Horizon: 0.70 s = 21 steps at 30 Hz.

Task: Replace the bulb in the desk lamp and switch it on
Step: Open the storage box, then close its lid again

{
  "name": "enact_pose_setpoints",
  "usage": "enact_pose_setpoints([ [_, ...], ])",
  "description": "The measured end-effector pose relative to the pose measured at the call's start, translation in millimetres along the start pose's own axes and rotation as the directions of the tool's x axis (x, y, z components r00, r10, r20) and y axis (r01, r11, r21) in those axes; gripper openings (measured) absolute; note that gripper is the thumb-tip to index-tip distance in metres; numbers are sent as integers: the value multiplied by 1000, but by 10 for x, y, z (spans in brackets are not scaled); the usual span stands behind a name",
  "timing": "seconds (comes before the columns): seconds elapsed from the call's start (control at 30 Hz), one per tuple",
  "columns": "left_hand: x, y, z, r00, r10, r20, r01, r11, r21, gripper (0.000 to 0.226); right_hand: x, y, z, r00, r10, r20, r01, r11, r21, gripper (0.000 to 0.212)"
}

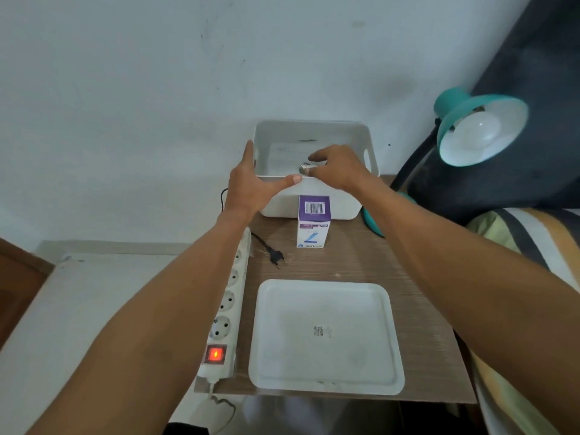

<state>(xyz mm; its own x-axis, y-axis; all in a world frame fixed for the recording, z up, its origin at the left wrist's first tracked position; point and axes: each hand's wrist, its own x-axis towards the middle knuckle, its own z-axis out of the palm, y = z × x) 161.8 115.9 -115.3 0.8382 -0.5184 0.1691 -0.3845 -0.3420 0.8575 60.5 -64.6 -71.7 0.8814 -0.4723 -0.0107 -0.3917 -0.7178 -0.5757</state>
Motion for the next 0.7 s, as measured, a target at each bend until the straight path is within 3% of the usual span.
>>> enact_pose_setpoints([
  [0.2, -24, 107, -106, 995, -24, 97, 15, 996, 87, 117, -117, -49, -17, 997, -12, -72, 13, 1000, 13, 56],
  [0.33, -203, 266, -169, 999, -8, 51, 3, 996, 84, 118, -315, -125, -149, 975, -74, -208, 79, 997, 17, 50],
  [0.43, -481, 315, -200, 999, -26, 21, 25, 997, 75, 119, -571, -177, -233, 960, -81, -267, 96, 994, 43, 49],
  [0.6, -1271, 296, -187, 1000, -30, 8, 30, 999, 19, 98, -1187, -104, -153, 948, -35, -316, 69, 993, 96, 49],
  [0.7, -1748, 229, -158, 996, -63, 70, 59, 997, 53, 95, -1584, 32, -24, 948, 21, -317, 15, 994, 109, 51],
])
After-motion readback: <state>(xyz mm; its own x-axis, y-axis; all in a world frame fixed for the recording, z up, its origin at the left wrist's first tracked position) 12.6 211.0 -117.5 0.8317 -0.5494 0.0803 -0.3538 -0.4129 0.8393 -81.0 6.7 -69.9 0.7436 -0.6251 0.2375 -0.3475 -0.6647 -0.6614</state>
